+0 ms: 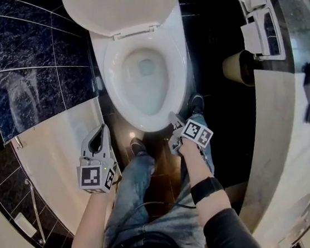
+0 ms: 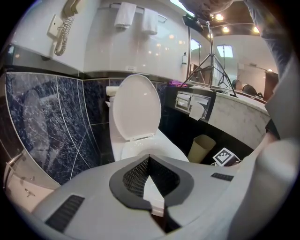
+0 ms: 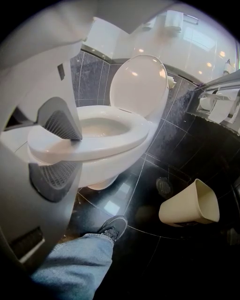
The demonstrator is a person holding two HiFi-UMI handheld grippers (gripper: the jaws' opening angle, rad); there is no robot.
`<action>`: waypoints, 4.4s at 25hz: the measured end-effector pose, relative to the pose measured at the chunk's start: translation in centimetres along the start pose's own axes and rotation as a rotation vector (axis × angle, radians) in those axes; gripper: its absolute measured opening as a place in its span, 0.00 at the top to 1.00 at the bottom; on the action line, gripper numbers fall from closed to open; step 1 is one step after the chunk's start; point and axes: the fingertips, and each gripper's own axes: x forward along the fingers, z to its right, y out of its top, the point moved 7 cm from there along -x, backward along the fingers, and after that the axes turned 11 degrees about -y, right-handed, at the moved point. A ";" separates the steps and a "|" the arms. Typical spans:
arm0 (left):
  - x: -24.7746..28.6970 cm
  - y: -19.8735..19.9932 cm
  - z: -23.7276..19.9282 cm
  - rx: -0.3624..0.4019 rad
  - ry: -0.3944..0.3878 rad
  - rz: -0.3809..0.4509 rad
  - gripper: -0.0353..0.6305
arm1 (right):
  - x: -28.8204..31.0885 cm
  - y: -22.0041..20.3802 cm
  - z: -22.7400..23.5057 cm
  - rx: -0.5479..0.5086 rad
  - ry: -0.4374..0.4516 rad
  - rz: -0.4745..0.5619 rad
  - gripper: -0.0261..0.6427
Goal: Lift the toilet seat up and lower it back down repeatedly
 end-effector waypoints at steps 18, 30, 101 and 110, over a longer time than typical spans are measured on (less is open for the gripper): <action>-1.1 -6.0 5.6 -0.081 -0.100 -0.256 0.95 | -10.4 2.7 -8.5 -0.030 0.091 -0.057 0.76; 3.1 0.0 6.1 -0.226 -0.069 -0.168 0.95 | -15.8 6.7 -17.1 -0.051 0.164 -0.055 0.74; -11.8 31.4 1.8 0.068 0.008 0.228 0.95 | -38.4 15.7 -36.2 -1.185 0.022 0.442 0.94; -17.6 28.0 1.9 0.014 -0.004 0.245 0.95 | -41.1 12.1 -36.1 -1.188 -0.005 0.495 0.94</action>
